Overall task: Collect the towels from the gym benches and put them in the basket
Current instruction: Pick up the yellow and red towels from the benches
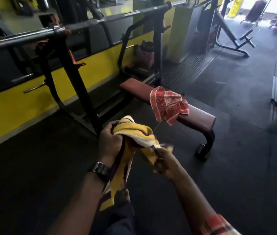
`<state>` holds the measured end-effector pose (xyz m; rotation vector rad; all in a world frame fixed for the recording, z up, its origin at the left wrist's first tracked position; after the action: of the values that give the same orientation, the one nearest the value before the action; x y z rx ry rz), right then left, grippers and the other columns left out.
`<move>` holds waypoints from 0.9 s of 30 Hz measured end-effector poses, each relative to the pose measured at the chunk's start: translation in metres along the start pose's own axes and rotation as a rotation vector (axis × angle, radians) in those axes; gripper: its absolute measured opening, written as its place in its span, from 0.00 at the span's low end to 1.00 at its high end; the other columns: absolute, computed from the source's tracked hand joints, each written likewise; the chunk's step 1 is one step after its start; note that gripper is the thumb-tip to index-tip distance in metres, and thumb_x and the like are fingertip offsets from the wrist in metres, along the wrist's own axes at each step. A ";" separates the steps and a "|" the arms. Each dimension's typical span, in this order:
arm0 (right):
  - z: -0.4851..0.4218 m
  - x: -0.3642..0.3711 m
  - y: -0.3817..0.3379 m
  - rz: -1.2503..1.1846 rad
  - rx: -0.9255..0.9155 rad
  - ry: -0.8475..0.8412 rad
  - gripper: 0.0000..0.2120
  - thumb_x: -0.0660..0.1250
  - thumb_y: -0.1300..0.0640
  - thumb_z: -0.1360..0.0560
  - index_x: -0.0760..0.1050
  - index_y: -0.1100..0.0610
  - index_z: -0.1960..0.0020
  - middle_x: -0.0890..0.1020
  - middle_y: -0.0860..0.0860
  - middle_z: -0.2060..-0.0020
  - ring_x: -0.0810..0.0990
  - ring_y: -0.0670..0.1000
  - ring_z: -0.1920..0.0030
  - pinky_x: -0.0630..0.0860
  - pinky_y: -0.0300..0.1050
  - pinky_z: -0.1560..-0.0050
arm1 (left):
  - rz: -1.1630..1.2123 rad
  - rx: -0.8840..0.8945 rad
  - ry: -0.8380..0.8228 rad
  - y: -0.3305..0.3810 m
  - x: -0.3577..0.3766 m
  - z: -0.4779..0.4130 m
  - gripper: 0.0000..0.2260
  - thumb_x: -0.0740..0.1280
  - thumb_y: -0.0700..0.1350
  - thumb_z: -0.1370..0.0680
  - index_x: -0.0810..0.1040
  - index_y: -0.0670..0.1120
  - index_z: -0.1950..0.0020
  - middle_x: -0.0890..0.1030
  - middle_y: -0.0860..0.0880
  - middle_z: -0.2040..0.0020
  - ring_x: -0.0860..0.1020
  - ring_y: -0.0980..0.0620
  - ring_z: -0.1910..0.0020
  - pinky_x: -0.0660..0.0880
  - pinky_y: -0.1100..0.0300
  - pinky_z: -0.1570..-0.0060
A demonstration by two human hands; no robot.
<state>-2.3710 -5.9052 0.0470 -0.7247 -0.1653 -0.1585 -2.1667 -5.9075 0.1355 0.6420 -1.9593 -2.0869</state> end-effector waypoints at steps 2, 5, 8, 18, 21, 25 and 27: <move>-0.044 0.004 -0.036 -0.026 -0.020 0.090 0.07 0.63 0.54 0.24 0.73 0.56 0.59 0.72 0.48 0.79 0.68 0.45 0.84 0.65 0.36 0.80 | 0.008 -0.017 0.003 -0.005 0.018 -0.058 0.14 0.64 0.35 0.26 0.80 0.48 0.45 0.81 0.54 0.54 0.79 0.59 0.56 0.75 0.65 0.54; -0.092 0.009 -0.091 0.001 -0.102 0.234 0.11 0.65 0.57 0.25 0.70 0.53 0.65 0.66 0.47 0.77 0.63 0.44 0.82 0.57 0.34 0.83 | -0.009 -0.071 -0.024 -0.014 0.040 -0.123 0.12 0.69 0.36 0.26 0.79 0.46 0.44 0.82 0.52 0.55 0.79 0.58 0.58 0.74 0.72 0.61; -0.139 0.018 -0.148 -0.030 -0.141 0.260 0.08 0.65 0.58 0.25 0.73 0.53 0.63 0.67 0.48 0.72 0.63 0.45 0.77 0.60 0.37 0.78 | -0.054 -0.097 -0.130 -0.015 0.072 -0.198 0.17 0.72 0.37 0.30 0.77 0.49 0.44 0.80 0.50 0.54 0.79 0.55 0.60 0.74 0.69 0.64; -0.281 -0.004 -0.267 -0.129 -0.113 0.280 0.04 0.67 0.58 0.26 0.79 0.57 0.57 0.80 0.53 0.59 0.76 0.51 0.61 0.70 0.43 0.69 | -0.288 -0.027 -0.173 -0.007 0.170 -0.391 0.08 0.74 0.48 0.32 0.78 0.53 0.55 0.81 0.57 0.62 0.80 0.59 0.63 0.70 0.65 0.67; -0.341 -0.017 -0.316 -0.140 -0.120 0.240 0.05 0.65 0.57 0.25 0.79 0.57 0.55 0.78 0.55 0.58 0.75 0.51 0.62 0.70 0.43 0.67 | -0.398 -0.030 -0.094 -0.018 0.201 -0.440 0.07 0.74 0.45 0.30 0.76 0.51 0.59 0.77 0.58 0.66 0.76 0.59 0.67 0.67 0.64 0.69; -0.416 -0.036 -0.376 -0.187 -0.065 0.213 0.05 0.66 0.56 0.24 0.77 0.58 0.54 0.76 0.54 0.65 0.74 0.52 0.66 0.70 0.46 0.66 | -0.417 -0.115 -0.111 -0.029 0.245 -0.489 0.08 0.73 0.47 0.30 0.75 0.53 0.61 0.79 0.56 0.64 0.77 0.58 0.66 0.67 0.64 0.71; -0.458 -0.046 -0.402 -0.231 -0.031 0.154 0.06 0.64 0.55 0.23 0.74 0.57 0.54 0.72 0.53 0.67 0.71 0.51 0.71 0.68 0.42 0.71 | -0.414 -0.138 -0.121 -0.033 0.273 -0.516 0.07 0.74 0.48 0.31 0.76 0.53 0.60 0.80 0.56 0.64 0.78 0.58 0.64 0.68 0.63 0.70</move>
<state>-2.4527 -6.5049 -0.0408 -0.7205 -0.0989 -0.4368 -2.1734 -6.4852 0.0446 0.9828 -1.8425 -2.5295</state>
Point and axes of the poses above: each hand's wrist, its own z-axis away from the middle knuckle, its own x-axis out of the palm, y = z × x, the point moved 3 cm from there along -z, towards the middle knuckle
